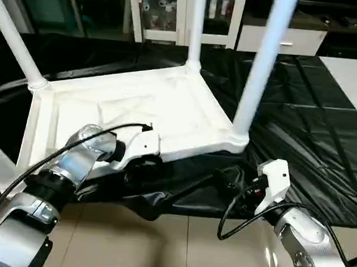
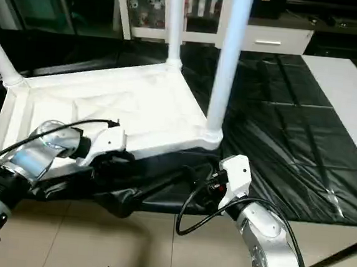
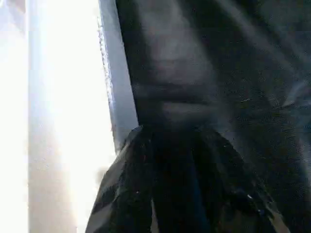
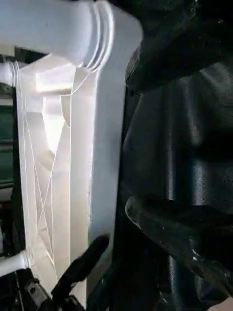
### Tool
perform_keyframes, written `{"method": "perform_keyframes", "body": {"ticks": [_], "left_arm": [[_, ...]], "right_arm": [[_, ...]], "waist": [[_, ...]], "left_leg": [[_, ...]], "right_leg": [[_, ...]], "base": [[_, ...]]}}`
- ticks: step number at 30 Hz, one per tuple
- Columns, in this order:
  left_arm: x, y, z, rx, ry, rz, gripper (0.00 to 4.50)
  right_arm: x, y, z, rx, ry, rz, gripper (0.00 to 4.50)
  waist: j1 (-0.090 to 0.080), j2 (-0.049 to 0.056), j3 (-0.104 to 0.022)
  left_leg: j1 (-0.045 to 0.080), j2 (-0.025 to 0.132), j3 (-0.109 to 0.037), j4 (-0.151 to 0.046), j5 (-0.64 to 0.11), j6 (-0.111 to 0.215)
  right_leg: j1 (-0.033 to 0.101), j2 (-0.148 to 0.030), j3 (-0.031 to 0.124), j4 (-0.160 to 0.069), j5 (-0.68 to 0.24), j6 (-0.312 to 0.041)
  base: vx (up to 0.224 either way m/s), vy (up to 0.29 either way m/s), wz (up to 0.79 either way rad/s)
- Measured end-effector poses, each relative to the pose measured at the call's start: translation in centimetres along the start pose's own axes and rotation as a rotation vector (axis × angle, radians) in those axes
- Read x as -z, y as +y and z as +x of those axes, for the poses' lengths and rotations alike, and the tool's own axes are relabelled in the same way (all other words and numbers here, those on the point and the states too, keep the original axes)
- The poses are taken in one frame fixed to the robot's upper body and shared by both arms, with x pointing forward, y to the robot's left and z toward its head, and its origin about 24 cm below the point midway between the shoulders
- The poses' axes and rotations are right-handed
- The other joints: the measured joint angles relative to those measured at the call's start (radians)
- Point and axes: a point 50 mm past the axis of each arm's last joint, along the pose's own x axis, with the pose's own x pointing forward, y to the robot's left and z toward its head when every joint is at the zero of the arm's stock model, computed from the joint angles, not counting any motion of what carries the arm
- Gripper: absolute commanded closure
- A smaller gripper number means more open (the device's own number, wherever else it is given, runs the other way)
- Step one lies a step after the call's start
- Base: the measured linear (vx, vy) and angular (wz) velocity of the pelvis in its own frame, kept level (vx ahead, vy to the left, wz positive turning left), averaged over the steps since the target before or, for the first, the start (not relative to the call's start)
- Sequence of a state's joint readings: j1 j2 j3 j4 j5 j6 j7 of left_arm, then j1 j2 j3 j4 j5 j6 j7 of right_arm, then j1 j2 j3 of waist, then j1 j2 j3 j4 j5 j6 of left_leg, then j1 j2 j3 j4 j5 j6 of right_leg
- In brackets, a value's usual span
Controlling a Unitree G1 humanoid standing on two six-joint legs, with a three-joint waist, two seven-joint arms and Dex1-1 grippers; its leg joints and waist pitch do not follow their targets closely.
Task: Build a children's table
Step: Rotate leg to tighten
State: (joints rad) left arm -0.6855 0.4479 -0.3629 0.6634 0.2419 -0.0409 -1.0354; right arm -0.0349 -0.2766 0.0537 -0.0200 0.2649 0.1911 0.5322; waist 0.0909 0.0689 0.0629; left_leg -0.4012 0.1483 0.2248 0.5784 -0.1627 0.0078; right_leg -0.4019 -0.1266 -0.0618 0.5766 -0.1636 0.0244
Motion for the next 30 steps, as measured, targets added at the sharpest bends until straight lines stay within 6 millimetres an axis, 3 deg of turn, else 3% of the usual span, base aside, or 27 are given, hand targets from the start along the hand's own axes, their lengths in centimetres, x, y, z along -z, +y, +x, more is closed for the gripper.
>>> {"method": "perform_keyframes", "body": {"ticks": [10, 12, 14, 15, 16, 17, 18, 19, 20, 21, 22, 24, 26, 30], "left_arm": [[1.8, 0.7, 1.3, -0.335, 0.042, 0.151, 3.03], [1.8, 0.6, 1.7, -0.416, 0.027, 0.18, 3.03], [2.0, 0.5, 1.9, -0.486, 0.015, 0.164, 3.03], [2.0, 0.7, 1.8, -0.523, 0.002, 0.153, 3.03], [1.7, 1.1, 1.5, -0.586, -0.042, 0.115, 3.03], [1.2, 1.4, 1.3, -0.65, -0.112, 0.051, 3.03], [0.9, 1.7, 0.8, -0.715, -0.179, -0.006, 3.03], [1.0, 1.7, 0.4, -0.771, -0.23, -0.064, 3.03], [1.4, 1.4, 0.3, -0.796, -0.251, -0.11, 3.03], [1.8, 1.3, 0.2, -0.816, -0.262, -0.14, 3.03], [1.7, 1.3, -0.1, -0.847, -0.294, -0.18, 3.03], [1.7, 0.6, -0.7, -0.956, -0.413, -0.337, 3.03], [2.0, -1.1, -0.6, -1.021, -0.494, -0.511, 3.03], [1.9, -3.1, -1.5, -1.095, -0.55, -0.58, 3.03]], "right_arm": [[0.5, 0.2, -0.4, 0.029, 0.002, 0.018, 0.87], [0.5, 0.4, -0.3, 0.03, -0.004, 0.024, 0.87], [0.4, 0.5, -0.2, 0.027, -0.01, 0.025, 0.87], [0.5, 0.7, -0.1, 0.023, -0.011, 0.025, 0.87], [0.6, 0.8, -0.2, 0.025, -0.009, 0.03, 0.87], [0.8, 0.9, -0.3, 0.03, -0.009, 0.036, 0.87], [0.7, 1.1, -0.1, 0.026, -0.017, 0.033, 0.87], [0.4, 1.2, 0.1, 0.021, -0.029, 0.028, 0.87], [0.4, 1.2, 0.2, 0.021, -0.032, 0.025, 0.87], [0.3, 1.2, 0.2, 0.027, -0.039, 0.018, 0.87], [0.3, 1.2, 0.2, 0.039, -0.046, 0.017, 0.87], [0.3, 1.1, 0.3, 0.097, -0.053, 0.024, 0.87], [0.1, 0.8, 0.5, 0.2, -0.072, 0.03, 0.87], [-0.4, 0.2, 0.2, 0.281, -0.084, -0.056, 0.87]], "waist": [[-0.023, 0.006, 0.003], [-0.029, 0.011, 0.006], [-0.034, 0.022, 0.013], [-0.033, 0.028, 0.016], [-0.023, 0.034, 0.02], [-0.01, 0.026, 0.015], [0.007, 0.013, 0.01], [0.017, 0.011, 0.013], [0.033, 0.025, 0.009], [0.038, 0.045, 0.007], [0.029, 0.063, 0.003], [0.011, 0.07, 0.002], [-0.003, 0.066, 0.004], [-0.01, 0.047, 0.01]], "left_leg": [[0.0, 0.0, -0.012, 0.0, 0.0, 0.0], [0.0, 0.0, -0.019, -0.001, 0.0, 0.0], [0.0, 0.003, -0.026, -0.004, 0.0, 0.0], [-0.001, 0.005, -0.026, -0.007, 0.0, 0.0], [-0.003, 0.006, -0.012, -0.015, 0.0, -0.001], [0.002, 0.004, 0.007, -0.023, 0.0, -0.001], [0.011, -0.003, 0.027, -0.029, 0.002, -0.006], [-0.003, -0.026, -0.011, 0.014, -0.035, -0.048], [0.001, -0.038, -0.076, 0.067, -0.037, -0.04], [0.02, -0.035, -0.111, 0.091, -0.037, -0.039], [0.025, -0.029, -0.121, 0.086, -0.055, -0.046], [0.013, -0.023, -0.121, 0.07, -0.055, -0.046], [0.01, -0.023, -0.119, 0.064, -0.055, -0.046], [0.011, -0.022, -0.113, 0.054, -0.055, -0.046]], "right_leg": [[0.001, 0.0, -0.012, -0.01, -0.001, 0.001], [0.003, 0.0, -0.024, -0.023, -0.001, 0.001], [0.02, 0.0, -0.041, -0.039, -0.002, 0.0], [0.021, 0.001, -0.045, -0.034, -0.014, -0.008], [0.014, 0.002, -0.046, 0.024, -0.043, -0.044], [0.02, 0.001, -0.032, 0.075, -0.063, -0.068], [0.015, -0.003, -0.002, 0.077, -0.082, -0.034], [0.002, -0.019, -0.001, 0.076, -0.068, -0.006], [0.008, -0.014, -0.003, 0.076, -0.061, 0.005], [0.019, -0.008, -0.018, 0.077, -0.06, 0.006], [0.023, -0.003, -0.032, 0.07, -0.06, 0.006], [0.02, 0.013, -0.024, 0.046, -0.061, -0.002], [0.02, 0.014, -0.024, 0.033, -0.042, -0.03], [0.017, 0.01, -0.026, 0.031, -0.045, -0.016]], "base": [[-0.006, 0.0, -0.01], [-0.064, 0.018, 0.01], [-0.064, 0.029, -0.02], [-0.133, 0.025, 0.0], [-0.107, 0.01, 0.01], [0.0, 0.0, 0.0], [0.019, -0.065, 0.11], [0.019, -0.065, 0.11], [0.029, -0.022, -0.18], [0.0, 0.0, 0.0], [0.0, 0.0, 0.0], [-0.033, 0.024, 0.05], [0.0, 0.0, 0.0], [0.0, 0.0, 0.0]]}}
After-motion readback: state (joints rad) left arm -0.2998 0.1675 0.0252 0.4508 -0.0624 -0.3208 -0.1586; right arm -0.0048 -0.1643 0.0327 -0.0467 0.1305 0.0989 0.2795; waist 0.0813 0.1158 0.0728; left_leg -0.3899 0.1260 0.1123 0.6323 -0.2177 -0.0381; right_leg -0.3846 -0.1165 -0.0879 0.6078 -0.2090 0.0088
